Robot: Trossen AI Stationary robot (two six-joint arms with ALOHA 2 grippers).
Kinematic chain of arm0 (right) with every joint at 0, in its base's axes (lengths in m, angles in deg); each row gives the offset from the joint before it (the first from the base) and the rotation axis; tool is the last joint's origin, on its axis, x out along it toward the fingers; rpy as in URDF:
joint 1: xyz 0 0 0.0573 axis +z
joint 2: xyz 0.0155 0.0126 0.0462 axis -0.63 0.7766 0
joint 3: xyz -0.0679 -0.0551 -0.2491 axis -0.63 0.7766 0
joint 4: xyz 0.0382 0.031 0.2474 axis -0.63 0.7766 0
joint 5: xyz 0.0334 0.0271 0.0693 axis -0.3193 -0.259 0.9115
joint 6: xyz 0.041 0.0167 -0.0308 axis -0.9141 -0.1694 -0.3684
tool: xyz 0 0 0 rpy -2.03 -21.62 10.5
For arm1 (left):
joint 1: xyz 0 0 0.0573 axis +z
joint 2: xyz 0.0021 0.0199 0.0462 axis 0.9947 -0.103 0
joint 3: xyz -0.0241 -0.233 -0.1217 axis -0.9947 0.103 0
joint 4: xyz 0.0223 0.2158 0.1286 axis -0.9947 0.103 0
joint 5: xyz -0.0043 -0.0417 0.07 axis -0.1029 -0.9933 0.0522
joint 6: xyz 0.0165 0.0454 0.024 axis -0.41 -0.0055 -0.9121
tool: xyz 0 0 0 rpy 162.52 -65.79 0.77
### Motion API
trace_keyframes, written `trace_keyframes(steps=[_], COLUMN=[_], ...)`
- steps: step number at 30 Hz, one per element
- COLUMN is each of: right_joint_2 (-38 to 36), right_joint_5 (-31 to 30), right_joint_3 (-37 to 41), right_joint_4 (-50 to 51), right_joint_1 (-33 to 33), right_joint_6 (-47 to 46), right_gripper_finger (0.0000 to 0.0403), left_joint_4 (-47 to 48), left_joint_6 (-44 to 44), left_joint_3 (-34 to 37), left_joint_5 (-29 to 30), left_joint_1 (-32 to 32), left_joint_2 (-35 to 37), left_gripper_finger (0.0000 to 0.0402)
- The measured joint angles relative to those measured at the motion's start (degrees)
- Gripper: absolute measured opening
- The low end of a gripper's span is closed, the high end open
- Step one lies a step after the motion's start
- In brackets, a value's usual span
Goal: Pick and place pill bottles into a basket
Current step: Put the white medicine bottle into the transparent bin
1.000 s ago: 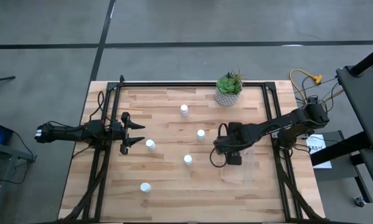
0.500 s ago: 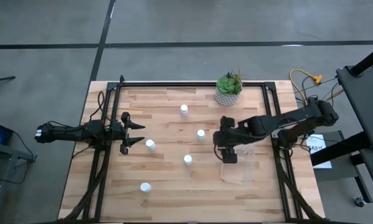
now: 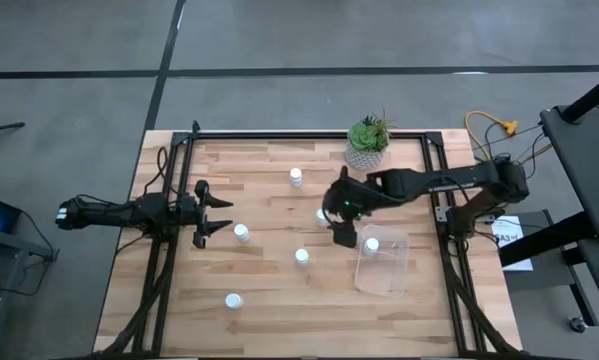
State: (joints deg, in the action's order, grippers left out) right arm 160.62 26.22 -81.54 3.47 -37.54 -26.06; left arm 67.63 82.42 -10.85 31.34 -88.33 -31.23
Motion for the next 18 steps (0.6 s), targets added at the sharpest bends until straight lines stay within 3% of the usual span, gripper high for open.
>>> trace_keyframes(steps=[8, 18], right_joint_2=[0.93, 4.17], right_joint_5=[0.04, 0.72], right_joint_3=[-0.41, 0.05], right_joint_4=[-0.15, -1.35], right_joint_1=[-3.14, -4.08], right_joint_6=[1.46, 10.46], right_gripper_finger=[0.0246, 0.0242], left_joint_4=[0.01, 0.01], left_joint_6=[-0.01, -0.01], left_joint_3=[0.00, 0.00], left_joint_5=[0.00, 0.00], left_joint_1=[0.01, 0.01], left_joint_2=[-0.20, -0.22], left_gripper_finger=[0.0222, 0.0222])
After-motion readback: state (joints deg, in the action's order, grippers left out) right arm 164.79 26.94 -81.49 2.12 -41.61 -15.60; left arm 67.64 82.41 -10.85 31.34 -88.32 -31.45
